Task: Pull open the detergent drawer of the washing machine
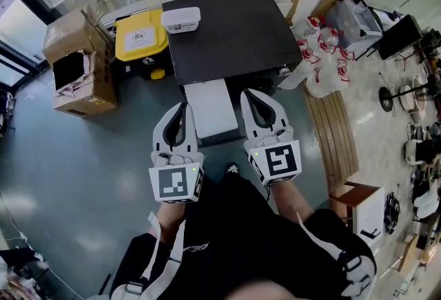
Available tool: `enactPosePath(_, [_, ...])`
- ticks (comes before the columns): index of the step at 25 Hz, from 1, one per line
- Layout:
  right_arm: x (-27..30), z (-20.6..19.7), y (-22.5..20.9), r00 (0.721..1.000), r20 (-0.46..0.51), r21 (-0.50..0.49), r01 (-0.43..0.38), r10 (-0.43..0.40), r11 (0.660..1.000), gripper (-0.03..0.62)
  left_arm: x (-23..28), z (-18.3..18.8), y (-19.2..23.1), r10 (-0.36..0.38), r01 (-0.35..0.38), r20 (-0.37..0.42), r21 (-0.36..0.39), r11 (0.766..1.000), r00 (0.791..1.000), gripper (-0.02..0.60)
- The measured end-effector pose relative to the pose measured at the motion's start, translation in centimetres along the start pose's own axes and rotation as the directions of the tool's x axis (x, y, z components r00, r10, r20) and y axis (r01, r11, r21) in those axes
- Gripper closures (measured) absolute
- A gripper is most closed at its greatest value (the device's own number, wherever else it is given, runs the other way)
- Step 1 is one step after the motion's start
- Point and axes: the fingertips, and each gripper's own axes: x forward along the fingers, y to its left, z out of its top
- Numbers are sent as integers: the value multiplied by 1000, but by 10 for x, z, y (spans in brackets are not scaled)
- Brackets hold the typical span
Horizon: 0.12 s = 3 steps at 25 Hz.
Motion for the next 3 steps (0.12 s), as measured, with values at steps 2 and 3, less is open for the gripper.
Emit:
enactPosePath(2, [1, -2, 0, 1000, -1, -1, -4, 4, 1000, 586, 1, -2, -1, 1, -1, 1, 0, 1000, 1000, 561])
enactPosePath(3, [1, -4, 0, 1000, -2, -1, -6, 6, 1000, 586, 1, -3, -1, 2, -2, 1, 0, 1000, 1000, 561])
